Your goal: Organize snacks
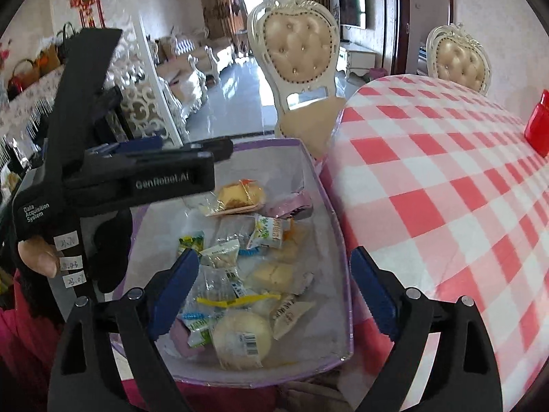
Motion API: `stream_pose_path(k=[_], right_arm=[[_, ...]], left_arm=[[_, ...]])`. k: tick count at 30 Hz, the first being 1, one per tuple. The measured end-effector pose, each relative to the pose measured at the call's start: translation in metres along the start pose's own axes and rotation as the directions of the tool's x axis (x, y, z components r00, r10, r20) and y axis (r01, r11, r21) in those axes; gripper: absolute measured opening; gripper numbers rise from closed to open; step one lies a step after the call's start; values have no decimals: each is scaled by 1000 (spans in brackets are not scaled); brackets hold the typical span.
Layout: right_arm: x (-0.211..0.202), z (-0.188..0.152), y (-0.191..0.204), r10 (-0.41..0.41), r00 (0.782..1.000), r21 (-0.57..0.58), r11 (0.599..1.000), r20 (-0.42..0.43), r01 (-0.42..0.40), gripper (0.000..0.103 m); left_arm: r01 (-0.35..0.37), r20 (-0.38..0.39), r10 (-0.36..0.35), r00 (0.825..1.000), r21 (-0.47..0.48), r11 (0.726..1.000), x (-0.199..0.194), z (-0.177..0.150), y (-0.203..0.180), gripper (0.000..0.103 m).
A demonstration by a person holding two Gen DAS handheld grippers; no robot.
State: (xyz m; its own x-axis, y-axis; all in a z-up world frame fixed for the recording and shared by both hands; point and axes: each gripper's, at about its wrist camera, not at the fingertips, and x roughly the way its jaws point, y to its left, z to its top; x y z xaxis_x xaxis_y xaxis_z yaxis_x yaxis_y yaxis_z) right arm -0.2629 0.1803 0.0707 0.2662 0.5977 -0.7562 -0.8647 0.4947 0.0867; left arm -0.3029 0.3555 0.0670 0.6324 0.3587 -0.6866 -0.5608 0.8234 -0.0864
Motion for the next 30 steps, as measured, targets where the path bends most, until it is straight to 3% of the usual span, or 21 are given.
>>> stream_pose_path(k=[8,30], right_arm=[[26,-12,18,-33,992,-58,998,-120,26,87],[42,-21,14,-102,986,-56,994,-131,95,87]], left_arm=[[-40,-89,38,995,-16,999,18,-7,4,101],[-55,-142,55,988,8,998,31,-14,2,101]])
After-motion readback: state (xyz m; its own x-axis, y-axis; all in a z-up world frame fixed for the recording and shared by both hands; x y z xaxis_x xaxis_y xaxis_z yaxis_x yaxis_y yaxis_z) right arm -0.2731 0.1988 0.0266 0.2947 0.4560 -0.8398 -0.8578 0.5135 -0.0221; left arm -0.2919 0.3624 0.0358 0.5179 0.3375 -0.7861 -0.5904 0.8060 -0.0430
